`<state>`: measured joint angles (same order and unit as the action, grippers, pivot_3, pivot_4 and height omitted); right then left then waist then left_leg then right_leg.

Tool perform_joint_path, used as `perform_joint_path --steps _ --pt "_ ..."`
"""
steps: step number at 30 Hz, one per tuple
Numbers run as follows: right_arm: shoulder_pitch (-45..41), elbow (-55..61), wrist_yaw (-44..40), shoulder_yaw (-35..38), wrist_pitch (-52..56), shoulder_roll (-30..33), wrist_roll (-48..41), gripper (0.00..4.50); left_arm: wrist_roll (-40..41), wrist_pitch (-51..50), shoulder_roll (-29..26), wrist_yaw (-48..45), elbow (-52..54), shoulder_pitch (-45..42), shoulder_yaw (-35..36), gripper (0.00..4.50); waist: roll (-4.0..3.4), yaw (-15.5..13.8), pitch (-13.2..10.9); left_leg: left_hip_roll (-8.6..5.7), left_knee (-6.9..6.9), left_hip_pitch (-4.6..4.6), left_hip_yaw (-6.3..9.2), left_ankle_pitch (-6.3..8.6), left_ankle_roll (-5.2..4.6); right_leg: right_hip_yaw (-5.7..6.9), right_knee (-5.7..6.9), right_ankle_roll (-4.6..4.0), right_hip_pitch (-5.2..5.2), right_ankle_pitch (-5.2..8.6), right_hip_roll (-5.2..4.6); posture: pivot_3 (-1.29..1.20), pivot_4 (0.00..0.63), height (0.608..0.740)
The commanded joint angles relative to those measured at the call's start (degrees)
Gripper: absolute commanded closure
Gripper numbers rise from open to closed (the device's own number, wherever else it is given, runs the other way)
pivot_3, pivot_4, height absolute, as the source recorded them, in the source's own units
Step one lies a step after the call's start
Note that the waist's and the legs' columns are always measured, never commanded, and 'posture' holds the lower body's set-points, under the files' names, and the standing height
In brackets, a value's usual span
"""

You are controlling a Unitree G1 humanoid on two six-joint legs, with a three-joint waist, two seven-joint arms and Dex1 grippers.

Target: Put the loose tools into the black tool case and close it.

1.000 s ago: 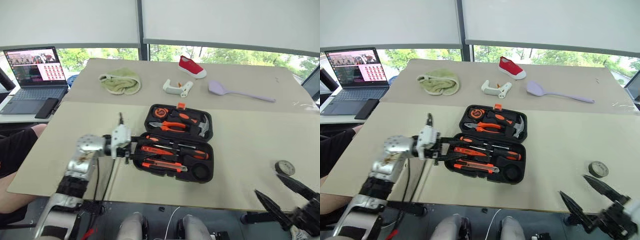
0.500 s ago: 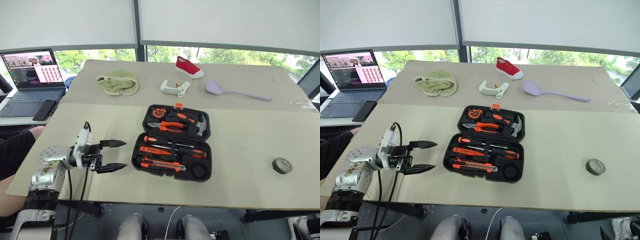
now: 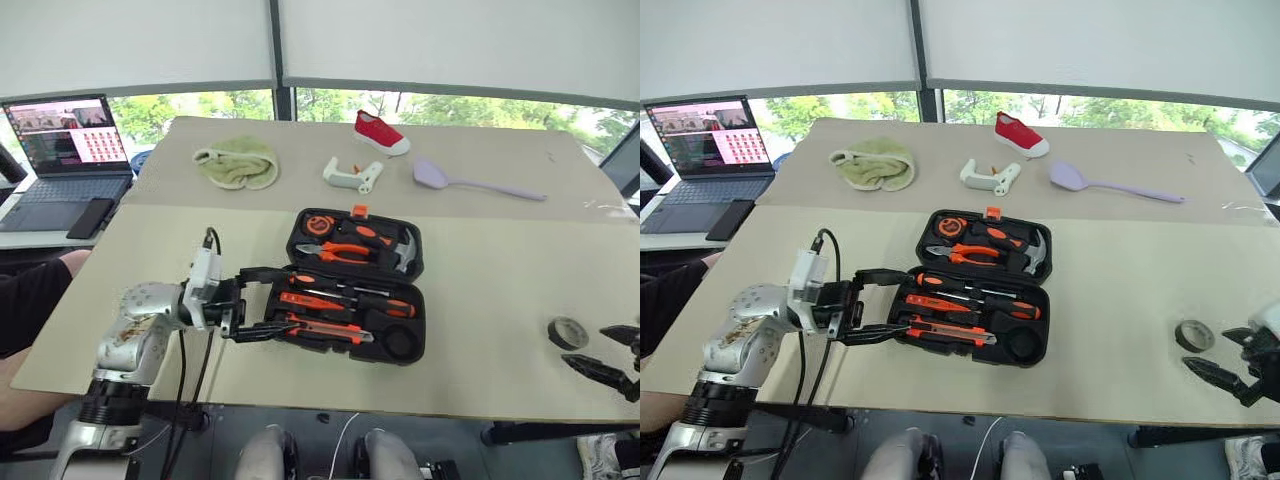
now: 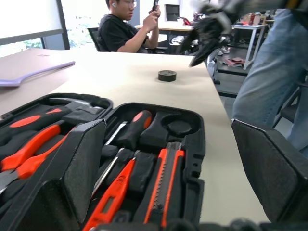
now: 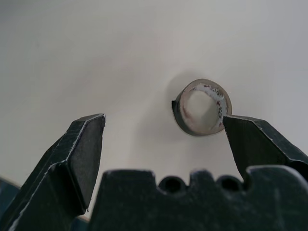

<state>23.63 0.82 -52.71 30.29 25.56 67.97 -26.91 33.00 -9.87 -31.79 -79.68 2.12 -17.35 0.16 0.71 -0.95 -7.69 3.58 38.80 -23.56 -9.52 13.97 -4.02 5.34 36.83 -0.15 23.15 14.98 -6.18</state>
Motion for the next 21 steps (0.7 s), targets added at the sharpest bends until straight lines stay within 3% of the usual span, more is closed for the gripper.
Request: perform_joint_path --steps 1,5,9,16,19,21 --pt "-6.89 -6.04 -2.55 -5.92 1.75 2.05 3.26 0.00 0.62 -0.44 0.09 0.61 2.65 -0.53 -0.36 0.03 0.02 -0.10 -0.01 -0.01 0.02 -0.02 0.00 0.00 0.00 0.01 0.00 0.03 0.00 0.01 -0.01 0.00 0.150 0.738" --pt "-13.88 -10.70 -4.52 -12.05 1.14 2.28 6.83 0.00 0.48 -0.42 0.00 0.63 3.19 -0.25 -0.79 0.03 0.05 0.09 -0.03 -0.06 0.06 -0.09 -0.03 -0.08 0.14 0.05 -0.01 0.11 0.00 0.03 -0.04 0.00 0.150 0.738" --pt "-20.10 -14.94 -5.60 -17.16 0.85 1.54 9.92 0.79 0.45 0.05 -0.01 0.40 3.26 -0.26 -0.92 0.00 0.05 0.32 -0.04 -0.06 0.10 -0.07 -0.07 -0.10 0.17 0.03 0.02 0.18 0.00 0.00 -0.06 0.00 0.150 0.738" --pt "-27.11 -22.23 -7.61 -21.02 -5.90 -0.25 14.24 3.48 0.17 0.74 0.20 0.30 3.51 0.02 -1.18 0.00 0.05 0.41 -0.04 -0.05 0.09 -0.03 -0.10 -0.25 0.43 0.03 0.04 0.18 -0.01 0.00 -0.06 0.00 0.150 0.738" --pt "-27.99 -22.98 -9.63 -20.95 -8.61 -0.34 14.58 4.41 0.10 1.10 0.19 0.33 3.75 0.73 -1.07 0.00 0.05 0.41 -0.04 -0.05 0.09 -0.03 -0.11 -0.26 0.45 0.02 0.05 0.18 -0.01 0.00 -0.06 0.00 0.150 0.738" --pt "-29.17 -20.99 -12.05 -19.79 -10.84 -0.67 12.91 4.41 -0.10 1.61 -0.24 0.03 3.86 1.72 -0.82 0.00 0.04 0.43 -0.04 -0.05 0.09 -0.03 -0.11 -0.26 0.45 0.02 0.05 0.19 -0.01 0.00 -0.06 0.00 0.150 0.738"
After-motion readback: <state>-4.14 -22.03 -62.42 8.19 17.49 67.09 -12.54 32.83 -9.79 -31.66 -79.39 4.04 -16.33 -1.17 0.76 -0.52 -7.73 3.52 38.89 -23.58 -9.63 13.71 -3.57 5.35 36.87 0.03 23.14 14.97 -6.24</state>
